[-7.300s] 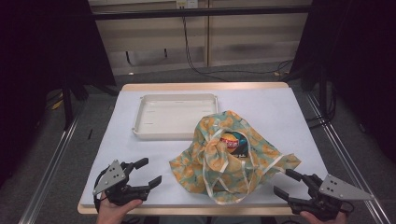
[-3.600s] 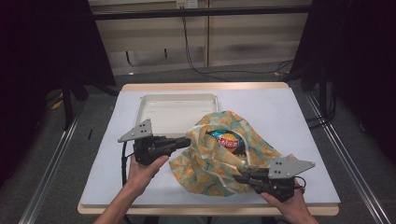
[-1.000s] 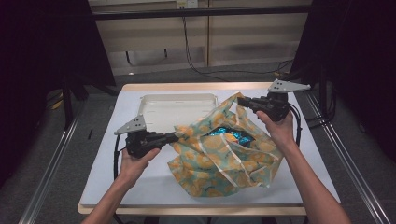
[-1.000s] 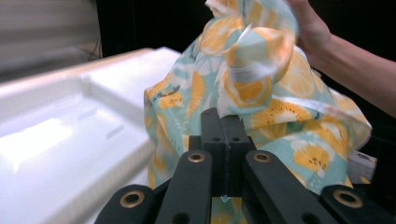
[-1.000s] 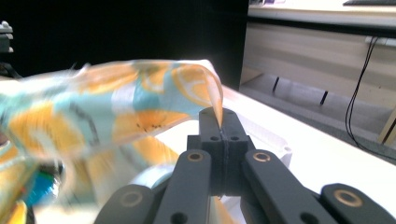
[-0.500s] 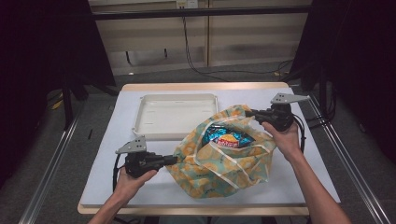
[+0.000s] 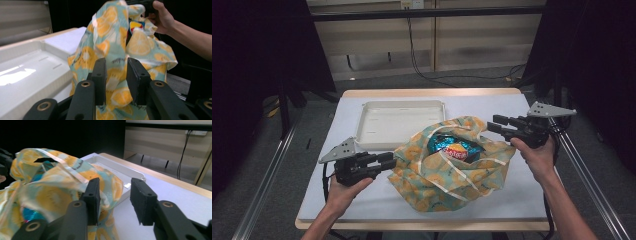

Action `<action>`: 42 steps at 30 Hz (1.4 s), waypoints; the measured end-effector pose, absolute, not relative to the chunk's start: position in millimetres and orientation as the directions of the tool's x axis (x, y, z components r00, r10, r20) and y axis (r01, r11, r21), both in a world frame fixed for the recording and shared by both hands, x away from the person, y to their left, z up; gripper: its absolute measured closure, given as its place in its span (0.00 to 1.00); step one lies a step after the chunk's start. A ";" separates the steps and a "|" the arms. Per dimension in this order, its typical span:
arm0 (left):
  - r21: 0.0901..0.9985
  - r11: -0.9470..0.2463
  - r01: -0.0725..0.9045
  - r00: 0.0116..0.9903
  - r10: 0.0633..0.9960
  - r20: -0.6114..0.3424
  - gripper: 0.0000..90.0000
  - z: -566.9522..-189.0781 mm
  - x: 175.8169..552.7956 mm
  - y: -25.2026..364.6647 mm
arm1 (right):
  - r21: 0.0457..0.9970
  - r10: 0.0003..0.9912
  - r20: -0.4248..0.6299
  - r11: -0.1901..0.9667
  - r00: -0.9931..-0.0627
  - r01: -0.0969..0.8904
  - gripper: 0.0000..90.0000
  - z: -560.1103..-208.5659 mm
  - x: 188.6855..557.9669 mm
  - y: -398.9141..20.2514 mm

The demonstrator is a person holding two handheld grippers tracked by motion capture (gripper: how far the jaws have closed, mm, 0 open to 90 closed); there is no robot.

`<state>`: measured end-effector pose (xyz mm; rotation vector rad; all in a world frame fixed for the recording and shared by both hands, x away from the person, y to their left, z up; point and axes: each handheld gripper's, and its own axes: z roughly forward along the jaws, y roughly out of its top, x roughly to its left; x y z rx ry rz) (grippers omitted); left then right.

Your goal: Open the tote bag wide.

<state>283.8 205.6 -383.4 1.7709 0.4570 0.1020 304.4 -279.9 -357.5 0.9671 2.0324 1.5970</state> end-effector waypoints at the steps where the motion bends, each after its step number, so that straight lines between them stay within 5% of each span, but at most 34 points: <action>1: 0.956 -0.172 0.239 0.920 0.355 -0.166 0.77 -380.3 283.7 205.6 | 0.953 0.711 0.113 0.119 -0.694 0.277 0.67 -355.3 300.6 -280.9; 8: 0.969 -0.171 0.179 0.946 0.300 -0.122 0.93 -361.9 283.0 191.2 | 0.963 0.660 0.107 0.118 -0.743 0.244 0.74 -346.6 277.4 -279.3; 10: 0.967 -0.175 0.184 0.944 0.307 -0.124 0.81 -358.9 285.7 181.0 | 0.962 0.639 0.099 0.134 -0.763 0.236 0.69 -345.2 274.3 -271.1; 17: 0.964 -0.200 0.177 0.944 0.310 -0.109 0.70 -363.8 311.3 146.2 | 0.953 0.618 0.093 0.172 -0.780 0.251 0.61 -349.5 283.9 -251.8; 22: 0.941 -0.261 0.216 0.928 0.355 -0.114 0.52 -376.1 329.8 130.0 | 0.940 0.626 0.091 0.203 -0.775 0.274 0.84 -355.6 295.1 -245.0; 25: 0.925 -0.299 0.233 0.924 0.365 -0.114 0.53 -386.3 332.4 129.7 | 0.946 0.655 0.088 0.181 -0.751 0.269 1.00 -355.2 300.1 -252.4; 42: 0.893 -0.367 0.261 0.918 0.381 -0.112 0.59 -406.3 344.9 123.7 | 0.970 0.773 0.103 0.061 -0.625 0.235 1.00 -350.7 338.4 -282.7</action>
